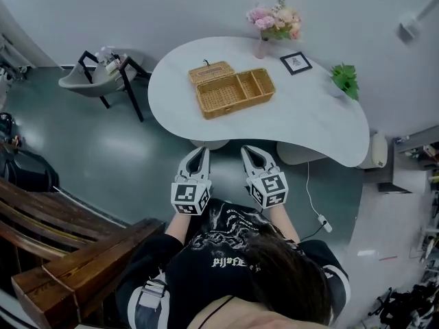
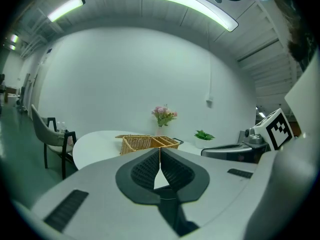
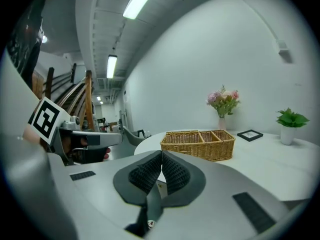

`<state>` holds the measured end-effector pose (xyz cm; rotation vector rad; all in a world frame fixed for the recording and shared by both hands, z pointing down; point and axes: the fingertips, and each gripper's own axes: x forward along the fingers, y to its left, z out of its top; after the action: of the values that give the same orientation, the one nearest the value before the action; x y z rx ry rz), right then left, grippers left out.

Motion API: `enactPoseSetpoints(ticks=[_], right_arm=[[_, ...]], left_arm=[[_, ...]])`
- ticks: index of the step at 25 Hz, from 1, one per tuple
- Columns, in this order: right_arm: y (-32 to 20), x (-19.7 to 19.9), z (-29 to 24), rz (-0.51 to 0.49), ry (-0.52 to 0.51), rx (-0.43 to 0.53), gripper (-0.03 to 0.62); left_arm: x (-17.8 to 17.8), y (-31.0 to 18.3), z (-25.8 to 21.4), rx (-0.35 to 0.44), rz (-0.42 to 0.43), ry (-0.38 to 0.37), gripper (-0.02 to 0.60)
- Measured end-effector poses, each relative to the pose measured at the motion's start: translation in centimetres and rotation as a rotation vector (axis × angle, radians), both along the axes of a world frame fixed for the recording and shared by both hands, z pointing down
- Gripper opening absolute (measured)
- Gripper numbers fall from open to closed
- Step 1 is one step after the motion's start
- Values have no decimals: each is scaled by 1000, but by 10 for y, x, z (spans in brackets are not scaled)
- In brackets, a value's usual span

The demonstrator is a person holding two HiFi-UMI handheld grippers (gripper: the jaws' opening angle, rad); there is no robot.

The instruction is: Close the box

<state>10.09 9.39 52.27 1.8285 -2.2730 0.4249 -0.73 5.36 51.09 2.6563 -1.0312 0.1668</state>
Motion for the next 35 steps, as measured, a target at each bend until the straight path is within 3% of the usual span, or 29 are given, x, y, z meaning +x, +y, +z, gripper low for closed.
enactPoseSetpoints(ticks=[14,23,35], right_arm=[[-121,0,-7,49,36,22,25],[-177,-4,-3,153,19,7,25],[-216,10,-8,217,-23,-34,25]], left_arm=[[5,-131,5,-15,63,25,26],[-5,-195,6,-10,133,13,26],[-17,-231,14,-53,108,29,26]])
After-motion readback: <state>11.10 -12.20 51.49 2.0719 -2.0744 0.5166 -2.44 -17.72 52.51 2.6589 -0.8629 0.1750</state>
